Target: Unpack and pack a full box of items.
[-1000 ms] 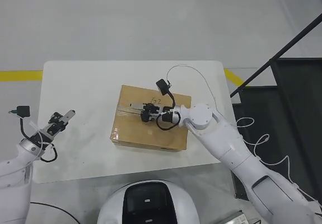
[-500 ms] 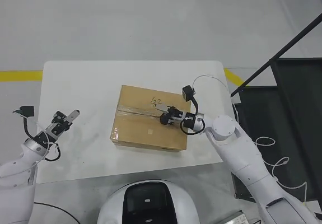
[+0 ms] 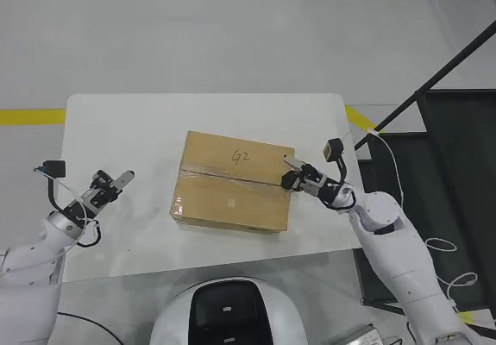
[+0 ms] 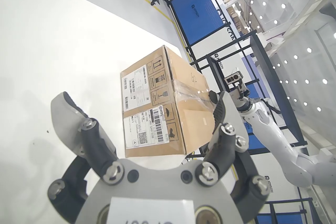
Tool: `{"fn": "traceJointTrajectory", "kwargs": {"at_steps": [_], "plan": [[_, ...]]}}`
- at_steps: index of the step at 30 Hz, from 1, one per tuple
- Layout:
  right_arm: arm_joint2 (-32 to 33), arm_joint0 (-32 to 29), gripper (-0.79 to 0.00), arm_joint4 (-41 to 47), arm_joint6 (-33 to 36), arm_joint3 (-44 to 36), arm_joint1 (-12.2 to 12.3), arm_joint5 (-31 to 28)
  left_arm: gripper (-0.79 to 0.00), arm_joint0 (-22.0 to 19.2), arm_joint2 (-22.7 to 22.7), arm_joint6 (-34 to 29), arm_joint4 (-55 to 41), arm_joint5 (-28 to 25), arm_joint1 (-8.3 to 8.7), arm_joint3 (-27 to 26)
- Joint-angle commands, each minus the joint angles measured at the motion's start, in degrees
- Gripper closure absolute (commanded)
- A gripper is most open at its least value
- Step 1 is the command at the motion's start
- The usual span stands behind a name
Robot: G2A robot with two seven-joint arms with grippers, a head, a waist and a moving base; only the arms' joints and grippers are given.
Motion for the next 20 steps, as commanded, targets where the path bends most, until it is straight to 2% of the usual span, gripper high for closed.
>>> {"fn": "traceJointTrajectory", "kwargs": {"at_steps": [1,10,15,20], "plan": [[1.7,-1.42,-0.785,0.75,0.73,-0.5,0.28,-0.68,-0.785,-0.33,0.36,0.0,-0.15,0.11,0.03,0.17],[9.21,-6.66,-0.785,7.08,3.94,-0.26,1.21,-6.68,-0.785,-0.89,1.12,2.78,-2.5,0.8,-0.02,0.93],[11.71,-8.99,-0.785,7.31,5.17,-1.14,1.43,-14.68,-0.785,-0.86,1.2,3.09,-2.61,0.82,-0.02,0.99],[11.73,-9.01,-0.785,7.29,5.18,-1.15,1.44,-14.76,-0.784,-0.86,1.21,3.1,-2.61,0.82,-0.02,0.99]]}}
